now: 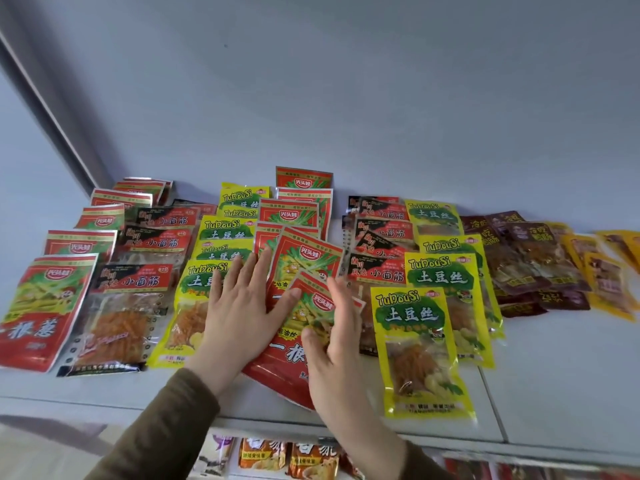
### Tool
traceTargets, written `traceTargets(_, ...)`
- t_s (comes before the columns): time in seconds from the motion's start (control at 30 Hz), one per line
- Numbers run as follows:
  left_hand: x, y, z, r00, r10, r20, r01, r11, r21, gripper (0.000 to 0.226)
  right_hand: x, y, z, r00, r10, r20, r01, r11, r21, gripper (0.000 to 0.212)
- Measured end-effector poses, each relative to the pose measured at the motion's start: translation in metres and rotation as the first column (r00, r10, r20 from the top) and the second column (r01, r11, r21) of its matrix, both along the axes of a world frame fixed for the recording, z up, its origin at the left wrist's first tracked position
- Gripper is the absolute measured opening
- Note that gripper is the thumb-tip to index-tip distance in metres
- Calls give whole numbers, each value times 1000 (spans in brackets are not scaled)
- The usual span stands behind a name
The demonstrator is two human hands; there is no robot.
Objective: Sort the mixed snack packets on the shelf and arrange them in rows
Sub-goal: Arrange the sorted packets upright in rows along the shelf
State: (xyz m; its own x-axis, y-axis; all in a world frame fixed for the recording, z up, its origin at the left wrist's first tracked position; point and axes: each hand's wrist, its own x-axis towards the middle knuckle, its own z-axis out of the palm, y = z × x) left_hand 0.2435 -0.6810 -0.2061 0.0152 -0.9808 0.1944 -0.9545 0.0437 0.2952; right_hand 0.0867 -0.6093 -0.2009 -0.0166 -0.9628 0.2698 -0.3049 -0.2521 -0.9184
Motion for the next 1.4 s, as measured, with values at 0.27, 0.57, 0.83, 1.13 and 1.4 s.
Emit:
traceTargets(0.27,-2,0,-3,999,24,-39,-23,1000,9,86,8,-28,0,998,-8,-60,4,998,-64,56)
traceTargets(0.57,-7,-7,4,997,12,-82,-13,1000,-8,83,6,-60,7,998,29,58,-40,982,186,69)
traceTargets(0.83,-1,-20,12,983,68,-173,-62,997,42,84,11,-67,3,999,32,40,-38,984,175,75)
traceTargets(1.13,-1,-21,6,985,13,-174,-10,1000,20,79,13,-64,1,997,80,-15,-76,982,172,78)
traceTargets(1.4,2,33,25,987,-106,-118,82,978,-193,71,2,-59,5,949,54,310,-131,964,233,51)
